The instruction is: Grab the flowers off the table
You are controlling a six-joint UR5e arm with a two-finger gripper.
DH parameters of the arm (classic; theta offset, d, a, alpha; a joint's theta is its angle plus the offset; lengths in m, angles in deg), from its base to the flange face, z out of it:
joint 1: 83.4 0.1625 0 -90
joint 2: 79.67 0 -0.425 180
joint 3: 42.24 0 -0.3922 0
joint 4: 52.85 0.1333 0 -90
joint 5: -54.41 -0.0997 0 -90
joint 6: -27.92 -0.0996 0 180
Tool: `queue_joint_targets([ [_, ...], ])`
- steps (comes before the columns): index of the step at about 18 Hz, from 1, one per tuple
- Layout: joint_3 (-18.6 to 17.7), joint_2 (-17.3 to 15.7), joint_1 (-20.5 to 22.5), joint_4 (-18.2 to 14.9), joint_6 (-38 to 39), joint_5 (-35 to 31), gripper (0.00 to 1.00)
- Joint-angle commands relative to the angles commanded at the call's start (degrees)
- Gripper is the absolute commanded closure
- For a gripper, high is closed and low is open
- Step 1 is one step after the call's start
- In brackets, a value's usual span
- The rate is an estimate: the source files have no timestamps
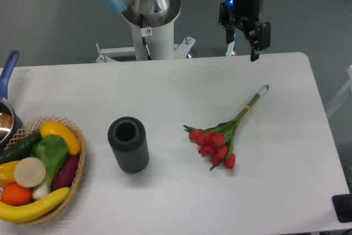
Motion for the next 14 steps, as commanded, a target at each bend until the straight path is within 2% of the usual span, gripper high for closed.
queue_joint_targets([
  [5, -0.09, 0.00, -0.09, -0.26, 0.26, -0.35, 0.00],
  [8, -0.18, 0.53, -0.26, 0.17, 5.26, 0.09, 0.00],
  [11, -0.18, 2.54, -0.79, 0.87, 10.44, 0.35, 0.00],
  [14, -0.17, 5.18, -0.97, 3.77, 14.50, 0.53, 0.00],
])
